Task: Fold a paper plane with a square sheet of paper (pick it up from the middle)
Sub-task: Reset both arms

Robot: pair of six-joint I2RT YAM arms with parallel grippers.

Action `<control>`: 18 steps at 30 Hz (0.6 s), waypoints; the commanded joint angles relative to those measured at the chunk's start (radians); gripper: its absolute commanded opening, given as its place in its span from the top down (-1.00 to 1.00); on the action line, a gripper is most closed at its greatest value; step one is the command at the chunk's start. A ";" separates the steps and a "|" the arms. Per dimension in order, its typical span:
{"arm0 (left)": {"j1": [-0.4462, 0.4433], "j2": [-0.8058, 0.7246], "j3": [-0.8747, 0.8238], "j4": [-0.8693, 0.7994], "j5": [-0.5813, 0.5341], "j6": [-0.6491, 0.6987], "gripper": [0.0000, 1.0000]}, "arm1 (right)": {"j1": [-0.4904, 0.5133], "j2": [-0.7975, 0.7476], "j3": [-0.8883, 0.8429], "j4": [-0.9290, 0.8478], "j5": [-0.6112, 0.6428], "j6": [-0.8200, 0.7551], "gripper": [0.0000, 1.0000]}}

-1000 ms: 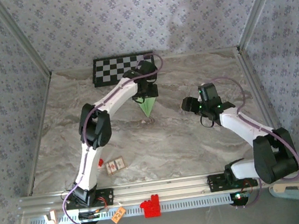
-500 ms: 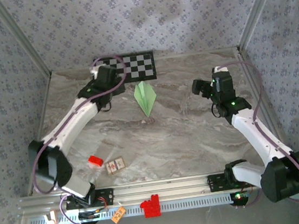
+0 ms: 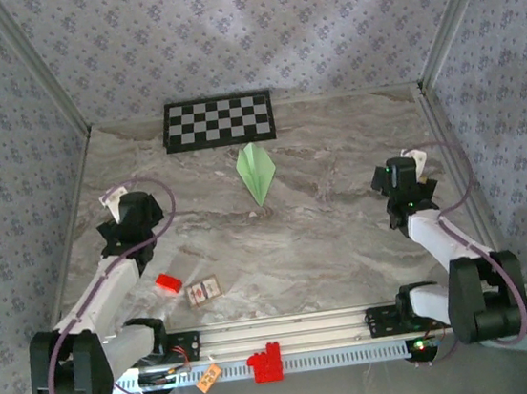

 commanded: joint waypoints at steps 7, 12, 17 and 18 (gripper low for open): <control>0.100 0.115 -0.196 0.549 0.235 0.221 -1.00 | -0.011 0.076 -0.161 0.500 -0.199 -0.226 -1.00; 0.122 0.196 -0.253 0.766 0.399 0.307 -1.00 | -0.019 0.140 -0.167 0.624 -0.297 -0.310 -1.00; 0.161 0.262 -0.268 0.896 0.516 0.363 -1.00 | -0.045 0.252 -0.159 0.721 -0.380 -0.316 -1.00; 0.170 0.290 -0.269 0.926 0.533 0.365 -0.99 | -0.048 0.274 -0.162 0.746 -0.389 -0.318 -1.00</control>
